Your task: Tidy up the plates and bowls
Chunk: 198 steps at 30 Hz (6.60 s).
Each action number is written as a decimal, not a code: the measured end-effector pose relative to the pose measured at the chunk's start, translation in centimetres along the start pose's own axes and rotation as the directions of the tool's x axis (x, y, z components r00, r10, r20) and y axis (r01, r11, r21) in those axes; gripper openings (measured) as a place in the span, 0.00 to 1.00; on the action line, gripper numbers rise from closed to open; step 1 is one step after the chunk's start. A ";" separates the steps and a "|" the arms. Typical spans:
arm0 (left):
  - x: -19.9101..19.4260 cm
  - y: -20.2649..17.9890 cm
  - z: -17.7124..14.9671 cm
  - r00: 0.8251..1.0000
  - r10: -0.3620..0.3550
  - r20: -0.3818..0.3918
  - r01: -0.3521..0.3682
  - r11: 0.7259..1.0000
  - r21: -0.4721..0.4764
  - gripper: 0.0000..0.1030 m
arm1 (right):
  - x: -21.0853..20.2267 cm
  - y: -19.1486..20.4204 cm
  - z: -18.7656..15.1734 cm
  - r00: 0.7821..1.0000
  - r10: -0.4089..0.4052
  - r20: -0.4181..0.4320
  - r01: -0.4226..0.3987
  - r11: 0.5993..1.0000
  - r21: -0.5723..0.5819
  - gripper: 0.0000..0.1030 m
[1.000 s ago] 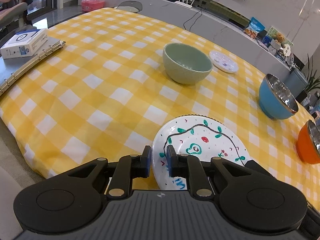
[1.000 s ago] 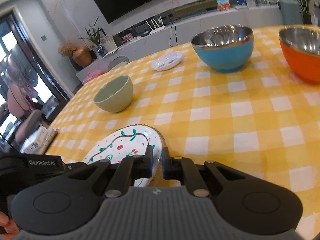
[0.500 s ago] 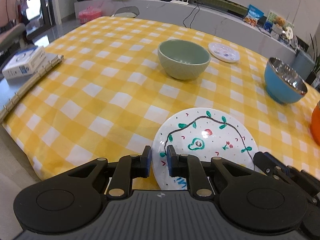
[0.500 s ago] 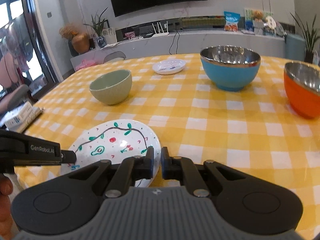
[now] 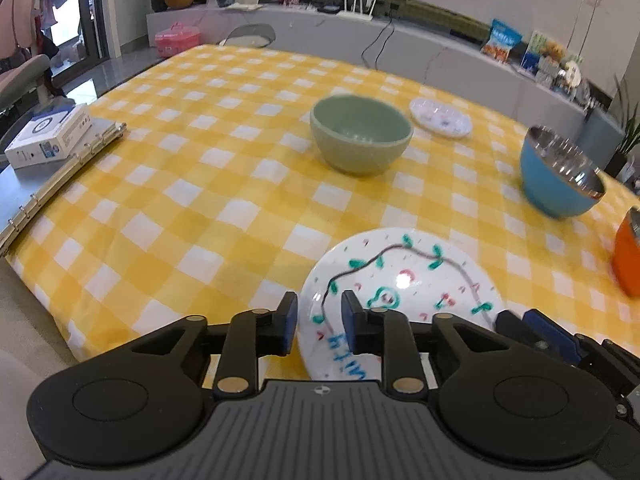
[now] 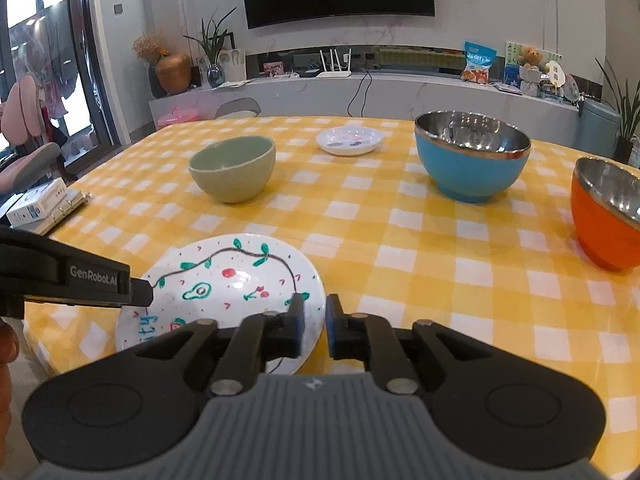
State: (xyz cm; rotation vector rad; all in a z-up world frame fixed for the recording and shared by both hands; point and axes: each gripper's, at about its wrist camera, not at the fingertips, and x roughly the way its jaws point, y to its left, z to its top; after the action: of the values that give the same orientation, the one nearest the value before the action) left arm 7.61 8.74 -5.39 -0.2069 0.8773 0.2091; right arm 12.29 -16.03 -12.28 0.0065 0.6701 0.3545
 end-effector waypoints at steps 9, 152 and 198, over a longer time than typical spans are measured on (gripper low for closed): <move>-1.3 -2.3 2.1 0.994 -0.083 0.078 0.076 0.993 0.085 0.31 | -0.5 -0.7 1.7 0.998 -0.042 0.043 0.042 0.999 0.017 0.32; 3.4 1.5 2.5 0.965 -0.206 -0.164 0.207 0.978 -0.011 0.04 | 2.7 -3.7 1.7 0.928 0.312 -0.205 -0.220 0.901 0.374 0.04; -4.3 -14.4 4.7 0.930 -0.367 0.027 0.358 0.918 0.171 0.66 | -6.7 -18.9 8.2 0.940 -0.328 -0.095 0.341 0.888 0.308 0.88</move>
State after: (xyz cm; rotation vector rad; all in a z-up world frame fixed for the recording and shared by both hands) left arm 12.27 -4.28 2.23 -0.2061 0.7778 -0.2030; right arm 18.48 -35.08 -3.97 0.1923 0.7495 -0.0917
